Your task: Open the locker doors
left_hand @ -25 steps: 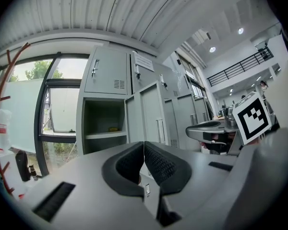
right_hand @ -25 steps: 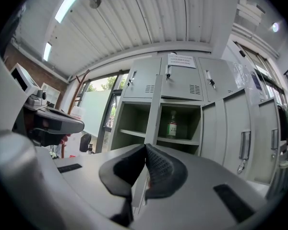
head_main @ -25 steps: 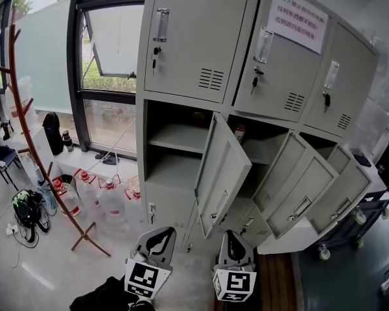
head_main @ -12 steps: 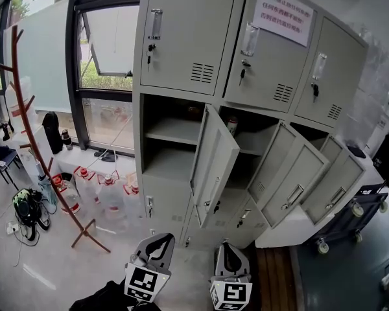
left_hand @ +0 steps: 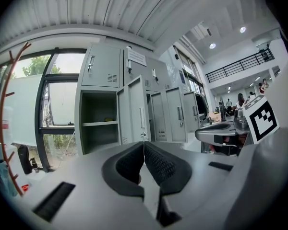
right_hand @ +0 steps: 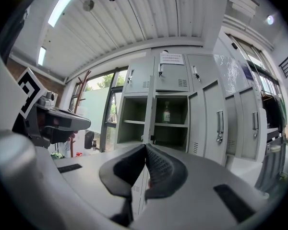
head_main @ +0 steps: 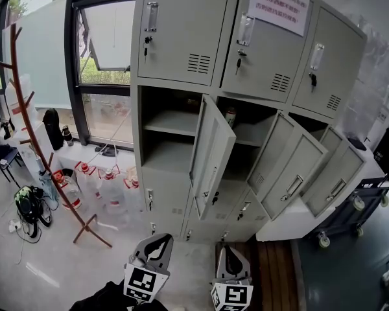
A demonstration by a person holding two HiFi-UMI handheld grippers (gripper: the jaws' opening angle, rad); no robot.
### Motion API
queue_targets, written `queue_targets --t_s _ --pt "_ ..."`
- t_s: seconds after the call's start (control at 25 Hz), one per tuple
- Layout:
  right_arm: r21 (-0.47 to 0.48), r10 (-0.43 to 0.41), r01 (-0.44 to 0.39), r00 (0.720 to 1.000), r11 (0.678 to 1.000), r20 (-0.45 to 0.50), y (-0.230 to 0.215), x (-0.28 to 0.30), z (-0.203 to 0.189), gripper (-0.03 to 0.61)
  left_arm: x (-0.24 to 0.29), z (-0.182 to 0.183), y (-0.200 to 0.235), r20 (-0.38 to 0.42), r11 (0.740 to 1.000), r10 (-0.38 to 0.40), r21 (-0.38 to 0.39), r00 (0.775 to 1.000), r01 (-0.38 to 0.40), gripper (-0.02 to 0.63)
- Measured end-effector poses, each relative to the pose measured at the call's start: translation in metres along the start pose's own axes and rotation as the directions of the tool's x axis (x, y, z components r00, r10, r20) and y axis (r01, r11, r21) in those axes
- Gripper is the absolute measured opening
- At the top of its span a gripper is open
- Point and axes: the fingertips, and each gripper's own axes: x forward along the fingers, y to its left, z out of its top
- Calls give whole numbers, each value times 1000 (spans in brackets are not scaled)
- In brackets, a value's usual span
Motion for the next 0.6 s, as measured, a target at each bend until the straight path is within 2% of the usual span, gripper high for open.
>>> queue_targets --t_s 0.6 --pt "-6 -11 11 1000 1000 13 -4 -3 5 15 1 6 -7 12 1000 -15 9 1000 15 25"
